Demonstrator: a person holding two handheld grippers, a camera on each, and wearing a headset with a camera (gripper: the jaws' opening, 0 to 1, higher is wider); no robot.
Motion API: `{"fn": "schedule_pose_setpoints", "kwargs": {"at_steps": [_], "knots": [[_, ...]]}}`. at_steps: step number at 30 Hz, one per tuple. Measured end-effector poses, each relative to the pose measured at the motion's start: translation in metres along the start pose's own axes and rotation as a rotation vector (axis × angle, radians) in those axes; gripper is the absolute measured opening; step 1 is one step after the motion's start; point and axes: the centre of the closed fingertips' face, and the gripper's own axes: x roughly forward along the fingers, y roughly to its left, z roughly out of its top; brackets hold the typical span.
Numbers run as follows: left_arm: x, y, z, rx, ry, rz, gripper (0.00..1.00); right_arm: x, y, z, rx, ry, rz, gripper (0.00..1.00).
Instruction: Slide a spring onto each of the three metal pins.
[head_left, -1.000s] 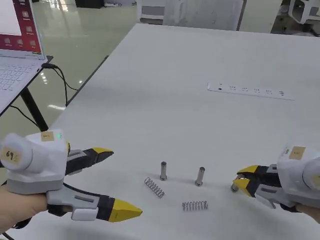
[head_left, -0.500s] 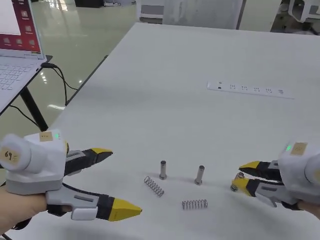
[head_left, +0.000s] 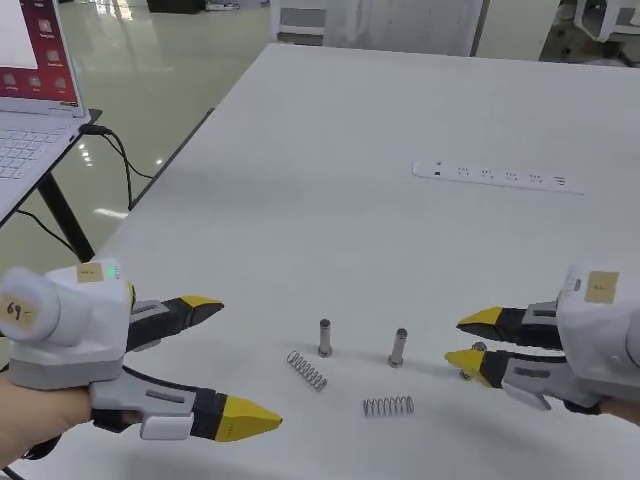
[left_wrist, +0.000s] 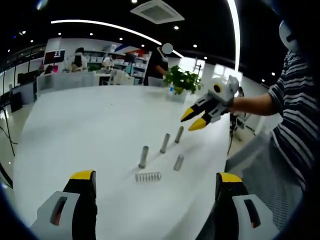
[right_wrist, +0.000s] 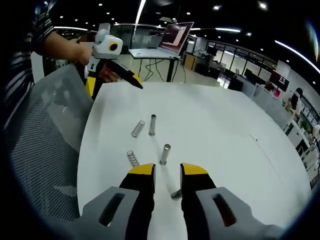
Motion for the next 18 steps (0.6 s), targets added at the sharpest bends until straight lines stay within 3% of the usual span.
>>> {"fn": "schedule_pose_setpoints", "kwargs": {"at_steps": [6, 18], "knots": [[-0.001, 0.000, 0.000, 0.002, -0.001, 0.002, 0.96, 0.006, 0.015, 0.007, -0.082, 0.017, 0.050, 0.17], [-0.003, 0.001, -0.003, 0.001, 0.004, 0.004, 0.96, 0.015, 0.033, 0.008, -0.176, 0.055, 0.122, 0.16]]}}
